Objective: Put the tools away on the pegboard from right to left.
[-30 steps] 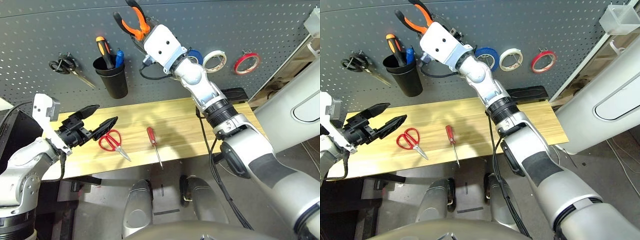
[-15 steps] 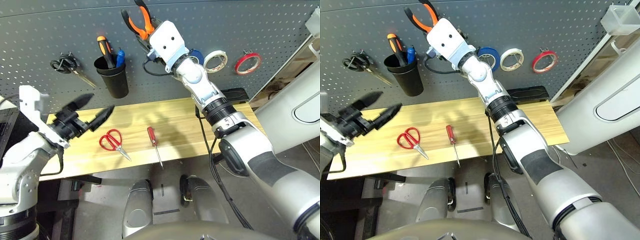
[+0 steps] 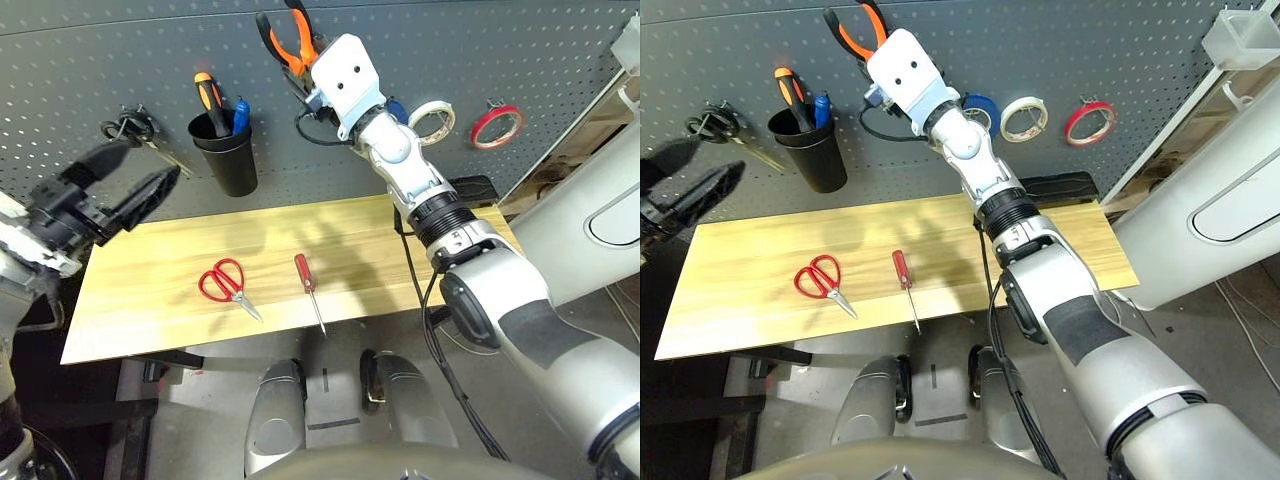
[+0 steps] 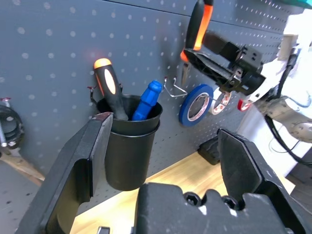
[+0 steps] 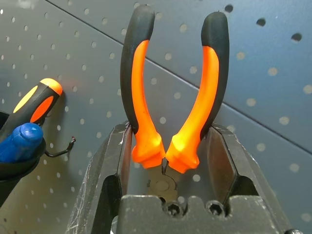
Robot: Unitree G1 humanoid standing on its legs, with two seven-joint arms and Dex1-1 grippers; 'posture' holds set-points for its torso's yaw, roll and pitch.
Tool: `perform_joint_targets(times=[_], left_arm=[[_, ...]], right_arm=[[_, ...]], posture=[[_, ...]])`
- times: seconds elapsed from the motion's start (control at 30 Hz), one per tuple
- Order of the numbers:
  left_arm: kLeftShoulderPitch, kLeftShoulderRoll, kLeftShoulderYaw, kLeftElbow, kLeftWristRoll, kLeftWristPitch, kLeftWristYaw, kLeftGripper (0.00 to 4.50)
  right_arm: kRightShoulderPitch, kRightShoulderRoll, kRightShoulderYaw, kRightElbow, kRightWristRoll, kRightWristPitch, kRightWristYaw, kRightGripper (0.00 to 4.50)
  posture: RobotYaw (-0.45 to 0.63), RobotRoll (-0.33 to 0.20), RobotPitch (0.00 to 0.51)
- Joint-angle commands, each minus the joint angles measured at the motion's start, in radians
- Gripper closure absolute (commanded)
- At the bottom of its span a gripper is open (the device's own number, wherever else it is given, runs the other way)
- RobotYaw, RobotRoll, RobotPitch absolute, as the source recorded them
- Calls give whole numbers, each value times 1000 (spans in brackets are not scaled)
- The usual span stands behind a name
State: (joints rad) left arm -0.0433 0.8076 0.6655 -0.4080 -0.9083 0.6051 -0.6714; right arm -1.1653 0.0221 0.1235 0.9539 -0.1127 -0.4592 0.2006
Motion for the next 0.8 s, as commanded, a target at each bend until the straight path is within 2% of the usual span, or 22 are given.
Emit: perform_joint_targets(times=[0.03,0.8], left_arm=[[15,2,15,-2,-16,12,0,0],[100,-4,45,19,-9,-5,-66,0]], right_arm=[[-22,8,-26,21,22,-21,3,2072],[-29,48,-46,103,43,-23,20,2072]], posture=[[131,0,153],[171,0,178]])
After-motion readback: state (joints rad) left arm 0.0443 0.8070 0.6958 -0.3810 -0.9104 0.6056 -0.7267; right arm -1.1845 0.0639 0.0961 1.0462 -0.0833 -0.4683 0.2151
